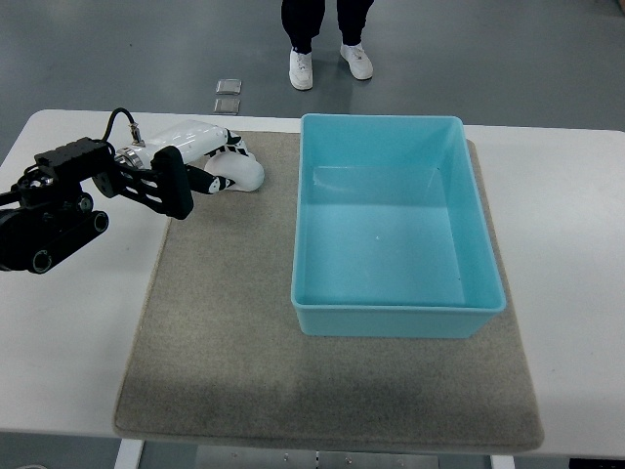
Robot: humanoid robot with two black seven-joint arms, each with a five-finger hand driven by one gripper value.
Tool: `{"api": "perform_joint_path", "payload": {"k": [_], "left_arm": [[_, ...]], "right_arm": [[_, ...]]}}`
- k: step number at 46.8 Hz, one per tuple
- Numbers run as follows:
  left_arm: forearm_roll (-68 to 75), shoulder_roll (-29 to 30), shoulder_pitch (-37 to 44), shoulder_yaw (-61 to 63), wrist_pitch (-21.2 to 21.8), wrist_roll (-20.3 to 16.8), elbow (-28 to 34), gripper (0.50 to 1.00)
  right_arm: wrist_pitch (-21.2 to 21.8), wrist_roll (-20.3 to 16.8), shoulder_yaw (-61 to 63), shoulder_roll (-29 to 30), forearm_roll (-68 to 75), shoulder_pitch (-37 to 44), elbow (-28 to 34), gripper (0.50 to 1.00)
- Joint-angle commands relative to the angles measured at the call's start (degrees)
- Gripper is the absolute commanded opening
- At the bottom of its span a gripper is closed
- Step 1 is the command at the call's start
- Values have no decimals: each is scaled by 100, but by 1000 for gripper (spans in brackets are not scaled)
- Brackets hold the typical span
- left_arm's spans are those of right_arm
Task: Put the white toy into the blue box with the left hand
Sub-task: 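Close the left hand's fingers around the white rabbit toy, then lift the toy with the left hand and carry it over the blue box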
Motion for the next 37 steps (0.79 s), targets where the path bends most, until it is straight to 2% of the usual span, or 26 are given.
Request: {"api": "perform_joint_path", "payload": {"k": [1, 9, 24, 37], "left_arm": [[-62, 41, -69, -72, 94, 0, -9, 500], [-53, 225, -368, -441, 393, -35, -315, 500], [-27, 463, -535, -415, 287, -237, -2521, 500], [26, 147, -473, 261, 164, -404, -3208, 500]], "right_arm": [[0, 7, 0, 0, 3, -2, 0, 936], [0, -2, 0, 0, 3, -2, 0, 936], [0, 7, 0, 0, -6, -2, 0, 936], [0, -2, 0, 0, -6, -2, 0, 936]]}}
